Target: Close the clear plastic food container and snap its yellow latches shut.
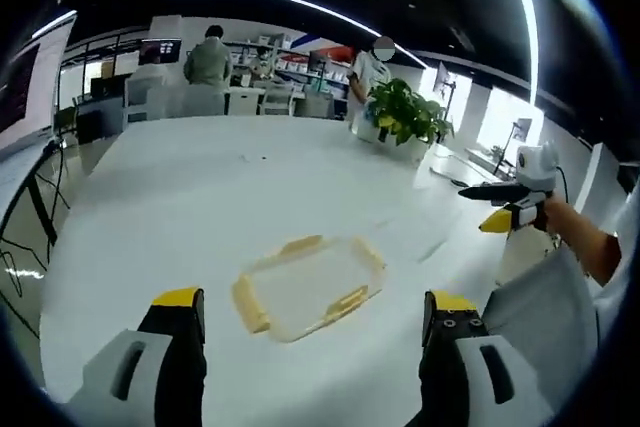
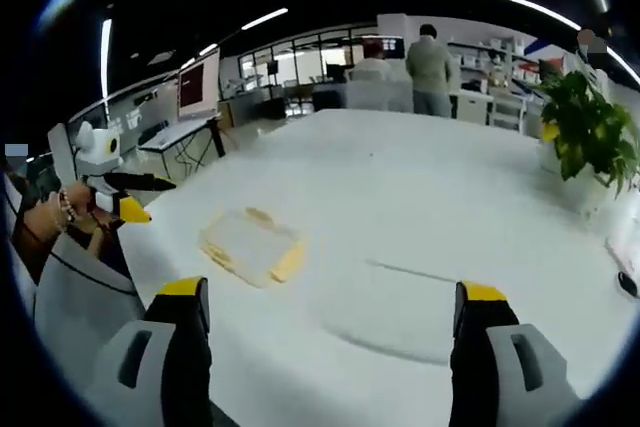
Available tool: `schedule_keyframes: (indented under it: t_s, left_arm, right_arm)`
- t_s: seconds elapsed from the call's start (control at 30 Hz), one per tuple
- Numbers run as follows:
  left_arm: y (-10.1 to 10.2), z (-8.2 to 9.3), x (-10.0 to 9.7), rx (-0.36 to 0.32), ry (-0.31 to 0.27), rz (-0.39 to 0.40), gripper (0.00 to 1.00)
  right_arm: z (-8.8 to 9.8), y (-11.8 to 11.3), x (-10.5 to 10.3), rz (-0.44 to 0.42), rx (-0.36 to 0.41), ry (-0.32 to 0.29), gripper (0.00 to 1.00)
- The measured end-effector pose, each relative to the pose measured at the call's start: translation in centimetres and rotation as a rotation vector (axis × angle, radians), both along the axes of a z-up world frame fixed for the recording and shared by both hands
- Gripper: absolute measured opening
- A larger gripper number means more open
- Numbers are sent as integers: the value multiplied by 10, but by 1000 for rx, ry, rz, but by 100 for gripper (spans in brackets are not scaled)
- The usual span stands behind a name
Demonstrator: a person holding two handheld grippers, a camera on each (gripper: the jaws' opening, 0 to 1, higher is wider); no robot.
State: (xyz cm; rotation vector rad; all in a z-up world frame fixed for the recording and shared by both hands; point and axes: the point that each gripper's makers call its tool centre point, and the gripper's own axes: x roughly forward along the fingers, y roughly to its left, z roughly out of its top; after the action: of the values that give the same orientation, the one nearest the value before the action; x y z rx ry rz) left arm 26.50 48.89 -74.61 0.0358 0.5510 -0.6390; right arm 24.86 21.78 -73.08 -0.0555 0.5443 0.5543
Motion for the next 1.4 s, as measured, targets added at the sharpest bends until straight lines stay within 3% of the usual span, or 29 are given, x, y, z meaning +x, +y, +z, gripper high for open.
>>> schedule_keyframes:
  t_s: [0.07,0.17,0.23,0.4,0.57,0.77,0.87,1.0,1.23,1.4]
  left_arm:
    - [-2,-2,5,28,-1,-41,87]
    - [-2,-12,8,112,28,-132,88]
    - [-1,-18,10,149,43,-174,91]
    - [2,-29,16,259,62,-301,90]
    - [5,-43,18,336,128,-409,87]
    - [8,-53,24,457,153,-518,87]
    - [4,-54,24,442,186,-545,86]
    - [-2,-55,27,480,187,-584,85]
    - [-10,-61,28,502,216,-679,81]
    - [-2,-71,37,561,231,-716,77]
  right_arm:
    - [0,4,3,43,-28,-4,96]
    - [-14,8,6,127,-137,64,98]
    - [-15,15,10,203,-172,41,94]
    - [-17,43,11,400,-223,51,83]
    - [-20,62,21,542,-287,52,80]
    - [-30,76,34,677,-385,63,78]
    - [-35,81,41,709,-415,55,83]
    - [-45,86,44,761,-438,75,78]
    - [-65,87,47,814,-493,116,78]
    - [-73,90,50,834,-502,132,77]
